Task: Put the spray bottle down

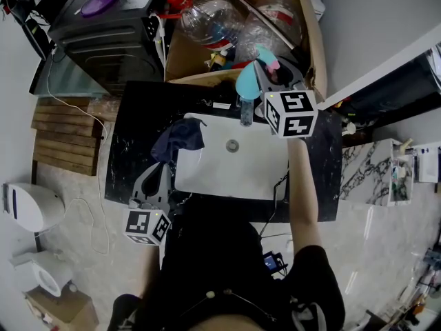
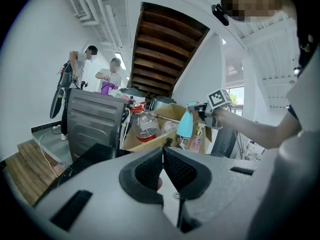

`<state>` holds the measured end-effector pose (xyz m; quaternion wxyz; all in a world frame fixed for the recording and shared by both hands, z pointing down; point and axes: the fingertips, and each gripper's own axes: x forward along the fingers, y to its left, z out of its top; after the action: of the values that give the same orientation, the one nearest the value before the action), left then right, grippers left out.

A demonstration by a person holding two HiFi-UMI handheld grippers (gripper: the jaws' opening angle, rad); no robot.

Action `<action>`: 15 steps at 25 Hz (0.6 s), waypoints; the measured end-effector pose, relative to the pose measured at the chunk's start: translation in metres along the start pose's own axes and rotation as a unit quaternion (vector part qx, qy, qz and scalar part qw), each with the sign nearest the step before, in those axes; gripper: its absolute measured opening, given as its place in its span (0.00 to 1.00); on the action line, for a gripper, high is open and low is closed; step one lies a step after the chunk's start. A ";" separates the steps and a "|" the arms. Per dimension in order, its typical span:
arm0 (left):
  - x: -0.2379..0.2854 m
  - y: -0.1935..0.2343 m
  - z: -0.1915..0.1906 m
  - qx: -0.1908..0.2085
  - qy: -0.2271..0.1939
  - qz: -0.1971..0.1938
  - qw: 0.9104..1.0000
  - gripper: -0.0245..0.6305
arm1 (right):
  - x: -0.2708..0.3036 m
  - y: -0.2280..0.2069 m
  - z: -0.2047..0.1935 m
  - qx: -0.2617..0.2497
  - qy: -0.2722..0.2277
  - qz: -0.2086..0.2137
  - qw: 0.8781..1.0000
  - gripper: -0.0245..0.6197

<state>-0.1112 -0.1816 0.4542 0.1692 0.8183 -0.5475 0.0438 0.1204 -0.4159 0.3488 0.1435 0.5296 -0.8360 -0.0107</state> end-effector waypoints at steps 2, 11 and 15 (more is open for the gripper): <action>0.001 0.000 0.000 0.000 0.001 0.000 1.000 0.05 | 0.000 0.002 -0.001 -0.009 0.003 0.002 1.000 0.30; 0.003 -0.001 0.001 0.000 -0.001 -0.004 1.000 0.05 | -0.001 0.000 -0.002 -0.013 0.006 0.001 1.000 0.39; 0.004 -0.002 0.001 0.001 0.000 -0.005 1.000 0.05 | -0.004 -0.002 -0.002 -0.011 0.006 0.000 1.000 0.42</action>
<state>-0.1085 -0.1846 0.4537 0.1684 0.8210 -0.5438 0.0432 0.1242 -0.4128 0.3494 0.1546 0.5283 -0.8347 -0.0171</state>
